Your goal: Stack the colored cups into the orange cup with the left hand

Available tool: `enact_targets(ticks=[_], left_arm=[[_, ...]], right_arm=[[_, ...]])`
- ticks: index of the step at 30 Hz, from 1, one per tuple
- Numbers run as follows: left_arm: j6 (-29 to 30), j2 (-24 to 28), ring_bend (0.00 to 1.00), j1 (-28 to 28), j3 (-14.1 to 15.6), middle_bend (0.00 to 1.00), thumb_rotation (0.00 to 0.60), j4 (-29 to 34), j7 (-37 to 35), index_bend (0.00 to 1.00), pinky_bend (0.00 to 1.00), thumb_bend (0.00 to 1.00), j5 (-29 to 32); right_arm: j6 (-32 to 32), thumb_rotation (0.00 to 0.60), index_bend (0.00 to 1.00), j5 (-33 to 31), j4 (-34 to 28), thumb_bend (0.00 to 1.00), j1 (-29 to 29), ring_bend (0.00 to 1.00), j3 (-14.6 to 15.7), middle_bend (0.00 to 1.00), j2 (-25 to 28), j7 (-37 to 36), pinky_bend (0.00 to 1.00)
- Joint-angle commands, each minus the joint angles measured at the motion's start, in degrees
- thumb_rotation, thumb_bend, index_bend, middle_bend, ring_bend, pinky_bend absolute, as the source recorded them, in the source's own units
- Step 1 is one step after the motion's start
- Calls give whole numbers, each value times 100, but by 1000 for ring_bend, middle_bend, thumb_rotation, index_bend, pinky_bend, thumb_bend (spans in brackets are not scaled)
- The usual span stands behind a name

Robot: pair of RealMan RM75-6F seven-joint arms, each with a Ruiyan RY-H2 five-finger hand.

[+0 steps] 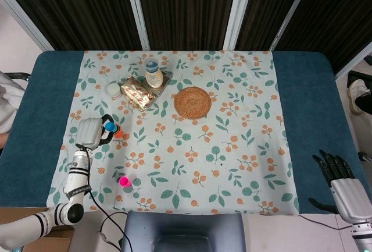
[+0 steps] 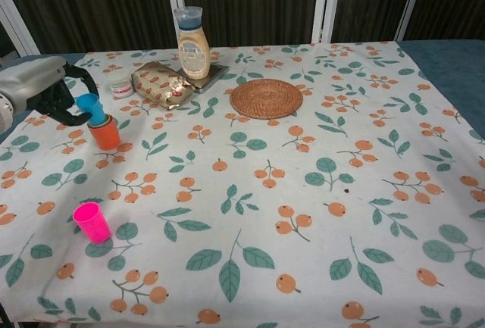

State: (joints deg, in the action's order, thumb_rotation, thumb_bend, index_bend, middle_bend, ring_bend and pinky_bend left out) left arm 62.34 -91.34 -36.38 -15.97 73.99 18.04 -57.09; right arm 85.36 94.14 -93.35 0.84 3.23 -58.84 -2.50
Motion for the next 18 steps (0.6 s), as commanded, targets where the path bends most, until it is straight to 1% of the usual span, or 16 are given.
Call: enact_targets(ticks=[1, 2, 4, 6, 7, 8, 11, 14, 16, 18], left_arm=[[-41, -20, 1000, -3, 27, 1000, 600, -31, -3, 576, 1000, 362, 20], [-55, -27, 1000, -1, 39, 1000, 600, -43, -6, 558, 1000, 365, 25], [-107, -38, 1000, 2, 57, 1000, 600, -53, -23, 426, 1000, 369, 56], [-120, -36, 1000, 1, 55, 1000, 600, -32, -43, 131, 1000, 368, 63], [-96, -34, 1000, 6, 55, 1000, 600, -4, -61, 42, 1000, 367, 37], [-51, -18, 1000, 19, 59, 1000, 600, 66, -127, 1, 1000, 365, -40], [86, 102, 1000, 86, 135, 1000, 600, 366, -271, 0, 1000, 365, -322], [195, 391, 1000, 224, 300, 1000, 600, 1004, -408, 0, 1000, 361, -638], [237, 707, 1000, 382, 478, 1000, 600, 1607, -581, 0, 1000, 357, -881], [340, 1072, 1000, 606, 773, 1000, 600, 2186, -786, 0, 1000, 355, -1263]], right_arm=[[12, 600, 0, 5, 0, 185, -6, 0, 0, 0, 0, -6, 0], [13, 600, 0, 3, 1, 185, -6, 0, -1, 0, -1, -6, 0], [1, 600, 0, -1, 2, 185, -2, 0, -1, 0, -3, 1, 0], [-12, 600, 0, -4, 1, 185, 4, 0, 0, 0, -3, 10, 0], [-15, 600, 0, -5, 0, 185, 5, 0, -1, 0, -4, 11, 0], [-14, 600, 0, -7, 0, 185, 5, 0, -2, 0, -4, 13, 0], [-27, 600, 0, -16, 0, 185, 10, 0, -5, 0, -11, 28, 0], [-57, 600, 0, -7, -1, 185, 18, 0, 8, 0, -19, 58, 0], [-52, 600, 0, 1, -6, 185, 14, 0, 13, 0, -16, 58, 0], [-29, 600, 0, 9, -8, 185, 5, 0, 15, 0, -7, 32, 0]])
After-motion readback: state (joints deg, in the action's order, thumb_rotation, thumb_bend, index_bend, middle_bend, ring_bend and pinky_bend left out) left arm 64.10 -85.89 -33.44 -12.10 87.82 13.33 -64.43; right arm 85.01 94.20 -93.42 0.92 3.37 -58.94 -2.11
